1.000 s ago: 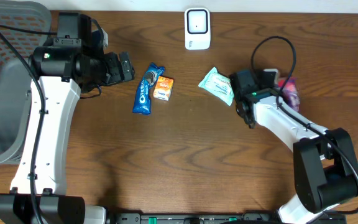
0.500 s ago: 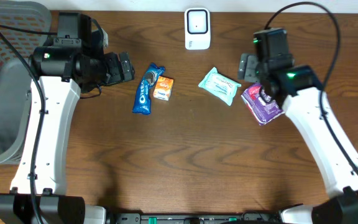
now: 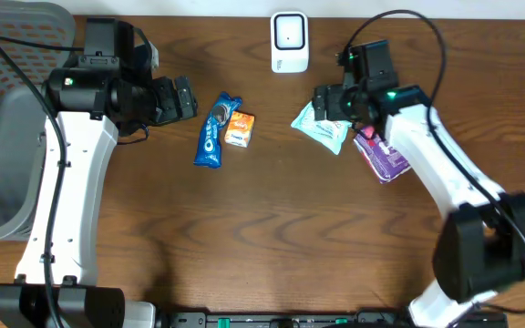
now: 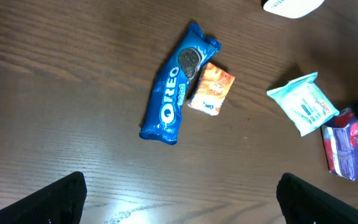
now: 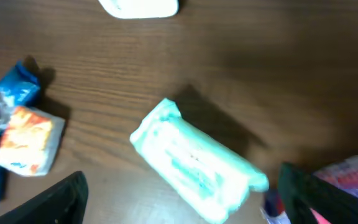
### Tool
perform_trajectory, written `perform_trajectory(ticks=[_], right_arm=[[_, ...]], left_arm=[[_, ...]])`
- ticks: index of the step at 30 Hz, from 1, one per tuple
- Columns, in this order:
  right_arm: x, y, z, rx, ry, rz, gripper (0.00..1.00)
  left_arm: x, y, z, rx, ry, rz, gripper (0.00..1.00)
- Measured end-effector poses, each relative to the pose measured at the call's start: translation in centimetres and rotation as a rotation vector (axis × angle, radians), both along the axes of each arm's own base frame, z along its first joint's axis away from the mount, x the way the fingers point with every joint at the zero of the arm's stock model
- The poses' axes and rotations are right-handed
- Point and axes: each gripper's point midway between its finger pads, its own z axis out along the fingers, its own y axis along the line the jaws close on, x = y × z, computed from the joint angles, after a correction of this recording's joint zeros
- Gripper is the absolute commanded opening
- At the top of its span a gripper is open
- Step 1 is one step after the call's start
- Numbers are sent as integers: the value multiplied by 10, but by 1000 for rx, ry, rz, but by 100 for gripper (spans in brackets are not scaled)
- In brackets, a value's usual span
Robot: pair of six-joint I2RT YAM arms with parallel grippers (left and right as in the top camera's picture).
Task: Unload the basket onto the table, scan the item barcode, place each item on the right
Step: 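Move the right gripper to the mint-green wrapper and grasp it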
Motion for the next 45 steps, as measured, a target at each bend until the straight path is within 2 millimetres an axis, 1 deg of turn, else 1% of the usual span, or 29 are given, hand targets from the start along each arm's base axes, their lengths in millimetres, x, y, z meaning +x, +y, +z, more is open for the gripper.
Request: perform_trajectory(ticks=[4, 6, 7, 9, 11, 13, 16, 19, 23, 26, 32, 34, 41, 45], right_arm=[[12, -3, -29, -11, 14, 54, 92], [13, -2, -41, 1, 31, 99, 89], [12, -1, -47, 12, 44, 128, 85], [7, 3, -61, 39, 80, 182, 81], [-3, 8, -72, 60, 128, 219, 74], [-13, 12, -79, 72, 168, 250, 69], [-25, 17, -81, 83, 212, 278, 66], [-37, 24, -84, 88, 252, 302, 61], [-45, 31, -84, 88, 270, 323, 63], [-44, 30, -85, 73, 269, 315, 63], [-35, 13, -87, 6, 262, 207, 61], [-32, 10, -88, 0, 259, 171, 59], [-26, 9, -87, 19, 247, 103, 58], [-27, 15, -94, 50, 236, 106, 52]], left_arm=[[0, 0, 0, 0, 0, 0, 98], [0, 0, 0, 0, 0, 0, 98], [0, 0, 0, 0, 0, 0, 98], [0, 0, 0, 0, 0, 0, 98], [0, 0, 0, 0, 0, 0, 98], [0, 0, 0, 0, 0, 0, 98], [0, 0, 0, 0, 0, 0, 98], [0, 0, 0, 0, 0, 0, 98], [0, 0, 0, 0, 0, 0, 98], [0, 0, 0, 0, 0, 0, 98], [0, 0, 0, 0, 0, 0, 98], [0, 0, 0, 0, 0, 0, 98], [0, 0, 0, 0, 0, 0, 98], [0, 0, 0, 0, 0, 0, 98]])
